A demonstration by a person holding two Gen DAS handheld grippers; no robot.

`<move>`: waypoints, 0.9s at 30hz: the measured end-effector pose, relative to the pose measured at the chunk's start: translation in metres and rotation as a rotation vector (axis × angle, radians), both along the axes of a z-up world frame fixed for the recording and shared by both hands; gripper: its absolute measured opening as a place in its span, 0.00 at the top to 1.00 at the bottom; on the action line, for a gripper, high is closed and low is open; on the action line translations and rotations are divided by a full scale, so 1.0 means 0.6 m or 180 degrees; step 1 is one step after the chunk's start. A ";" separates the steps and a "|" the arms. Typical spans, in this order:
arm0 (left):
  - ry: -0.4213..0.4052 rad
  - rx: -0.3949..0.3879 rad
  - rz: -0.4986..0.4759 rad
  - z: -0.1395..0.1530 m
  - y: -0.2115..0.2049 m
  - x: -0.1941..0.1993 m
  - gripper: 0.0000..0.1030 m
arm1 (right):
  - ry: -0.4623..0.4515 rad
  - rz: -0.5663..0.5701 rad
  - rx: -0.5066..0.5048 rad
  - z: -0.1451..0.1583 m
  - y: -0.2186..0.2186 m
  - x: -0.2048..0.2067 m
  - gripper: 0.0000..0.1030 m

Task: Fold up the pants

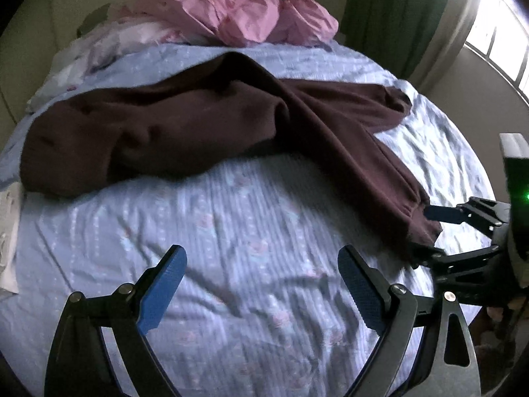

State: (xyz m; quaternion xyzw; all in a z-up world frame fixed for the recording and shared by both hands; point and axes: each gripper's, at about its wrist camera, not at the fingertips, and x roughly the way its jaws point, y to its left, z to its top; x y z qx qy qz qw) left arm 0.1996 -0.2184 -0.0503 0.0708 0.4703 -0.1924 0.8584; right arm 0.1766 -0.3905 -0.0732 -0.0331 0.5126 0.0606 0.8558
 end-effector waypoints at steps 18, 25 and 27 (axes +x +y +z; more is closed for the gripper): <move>-0.0264 0.0181 0.0082 -0.013 -0.014 0.064 0.09 | -0.0285 -0.0560 0.0023 -0.010 -0.078 0.005 0.77; -0.0855 0.0310 -0.0121 0.075 -0.091 0.122 0.09 | -0.1035 -0.1156 -0.0197 0.171 -0.190 0.056 0.79; -0.0932 0.0300 -0.0106 0.092 -0.112 0.143 0.09 | -0.1080 -0.1263 -0.0302 0.198 -0.213 0.090 0.87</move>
